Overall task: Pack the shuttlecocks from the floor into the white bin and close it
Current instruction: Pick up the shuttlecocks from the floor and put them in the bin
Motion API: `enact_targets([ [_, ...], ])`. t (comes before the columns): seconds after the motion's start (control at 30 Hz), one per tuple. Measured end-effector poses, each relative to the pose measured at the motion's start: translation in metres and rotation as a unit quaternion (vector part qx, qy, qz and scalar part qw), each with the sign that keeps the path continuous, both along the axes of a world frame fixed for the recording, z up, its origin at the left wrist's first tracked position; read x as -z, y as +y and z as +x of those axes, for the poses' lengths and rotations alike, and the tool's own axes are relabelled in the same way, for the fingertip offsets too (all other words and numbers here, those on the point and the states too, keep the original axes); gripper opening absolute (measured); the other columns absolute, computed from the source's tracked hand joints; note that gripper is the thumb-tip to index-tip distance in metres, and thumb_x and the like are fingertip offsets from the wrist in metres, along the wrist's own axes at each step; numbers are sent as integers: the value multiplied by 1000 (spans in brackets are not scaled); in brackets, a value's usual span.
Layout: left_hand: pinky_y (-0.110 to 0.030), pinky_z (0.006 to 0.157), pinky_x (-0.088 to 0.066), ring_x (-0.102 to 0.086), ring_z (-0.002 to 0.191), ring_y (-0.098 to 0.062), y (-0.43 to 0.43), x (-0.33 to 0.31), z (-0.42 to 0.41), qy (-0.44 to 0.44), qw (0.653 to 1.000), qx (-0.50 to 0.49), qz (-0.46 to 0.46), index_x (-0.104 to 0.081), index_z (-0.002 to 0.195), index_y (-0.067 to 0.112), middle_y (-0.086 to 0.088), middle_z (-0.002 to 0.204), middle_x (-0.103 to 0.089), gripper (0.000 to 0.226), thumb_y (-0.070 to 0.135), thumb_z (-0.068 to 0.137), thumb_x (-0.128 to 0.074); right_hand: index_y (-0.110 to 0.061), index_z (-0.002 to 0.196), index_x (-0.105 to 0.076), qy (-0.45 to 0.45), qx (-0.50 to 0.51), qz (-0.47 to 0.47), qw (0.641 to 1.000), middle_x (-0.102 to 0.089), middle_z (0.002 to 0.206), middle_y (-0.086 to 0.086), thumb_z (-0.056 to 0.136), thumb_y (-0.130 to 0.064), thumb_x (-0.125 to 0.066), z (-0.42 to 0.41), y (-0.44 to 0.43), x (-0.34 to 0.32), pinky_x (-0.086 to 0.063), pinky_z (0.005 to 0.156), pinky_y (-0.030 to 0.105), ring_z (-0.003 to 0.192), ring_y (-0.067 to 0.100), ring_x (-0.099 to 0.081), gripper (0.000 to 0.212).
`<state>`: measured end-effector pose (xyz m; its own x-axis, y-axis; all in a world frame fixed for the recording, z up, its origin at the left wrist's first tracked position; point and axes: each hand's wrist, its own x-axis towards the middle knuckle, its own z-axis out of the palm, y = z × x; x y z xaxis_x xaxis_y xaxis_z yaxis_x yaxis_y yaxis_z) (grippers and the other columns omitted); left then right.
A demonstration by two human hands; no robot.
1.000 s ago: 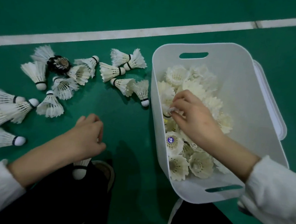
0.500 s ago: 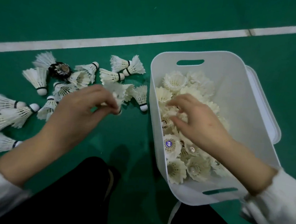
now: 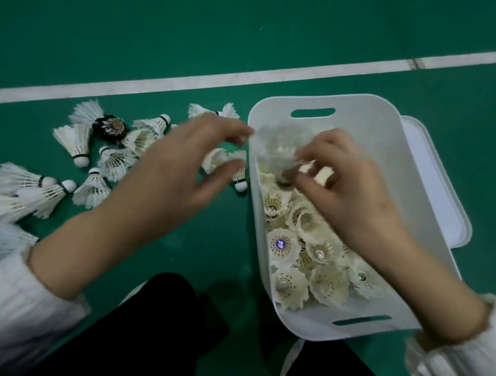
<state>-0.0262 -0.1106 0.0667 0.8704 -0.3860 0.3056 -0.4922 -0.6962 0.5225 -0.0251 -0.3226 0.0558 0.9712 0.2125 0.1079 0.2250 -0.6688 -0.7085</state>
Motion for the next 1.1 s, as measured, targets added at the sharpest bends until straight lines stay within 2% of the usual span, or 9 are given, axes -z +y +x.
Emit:
enact_targets([
  [0.17,-34,83,-46,-58,87,-17,40,31,14,147,978,-94,111,-59,105,17,2,95,-62,20,27,89,-53,-24,93,-64,52,81,-54,994,-46,93,-17,85,-35,-61,3,-23,18,-48,75,32,78,6,-55,14],
  [0.3,-31,74,-46,-61,83,-20,53,61,5,249,951,-80,166,-62,99,19,0,92,-67,15,26,88,-54,-20,100,-66,76,0,-151,986,-50,98,-6,90,-36,-53,-2,1,55,-42,63,30,80,13,-54,23],
  [0.43,-30,72,-45,-60,84,-20,61,74,-3,265,948,-85,158,-62,97,20,3,89,-65,13,26,88,-55,-18,101,-65,89,-60,-331,938,-48,102,1,92,-34,-46,5,9,76,-34,59,27,93,19,-50,27],
  [0.57,-29,73,-46,-59,83,-17,75,84,-11,277,945,-72,156,-61,99,21,4,92,-64,14,27,89,-53,-23,113,-62,153,-88,-389,904,-43,114,3,93,-38,-40,17,13,69,-42,71,31,110,19,-44,33],
  [0.7,-27,69,-43,-58,81,-14,93,95,-19,278,945,-79,151,-61,98,21,4,92,-65,14,28,89,-53,-32,136,-39,244,-120,-381,884,-31,141,6,89,-48,-44,11,13,45,-42,97,40,126,23,-40,50],
  [0.77,-26,67,-40,-58,80,-14,102,99,-24,283,945,-87,140,-62,98,20,3,91,-65,14,27,89,-54,-35,140,-29,259,-112,-373,884,-22,149,1,90,-49,-45,8,11,26,-40,99,37,120,24,-48,54],
  [0.83,-26,66,-39,-58,78,-15,112,103,-29,282,947,-93,124,-63,97,18,2,91,-66,13,26,89,-55,-35,140,-29,226,-104,-401,882,-27,147,-1,91,-47,-44,10,12,6,-42,93,34,108,22,-56,52],
  [0.93,-30,71,-46,-59,79,-17,130,104,-37,287,946,-121,93,-63,96,18,1,90,-66,13,26,89,-55,-30,127,-49,120,-107,-417,894,-49,128,-2,91,-42,-45,21,29,-25,-43,80,31,98,21,-61,38],
  [1.1,-34,77,-47,-60,89,-24,181,113,-65,306,919,-220,117,-61,99,17,-3,96,-64,15,24,87,-56,-23,107,-60,46,-208,-315,925,-55,101,-5,89,-36,-43,25,118,-56,-40,73,28,89,17,-57,28],
])
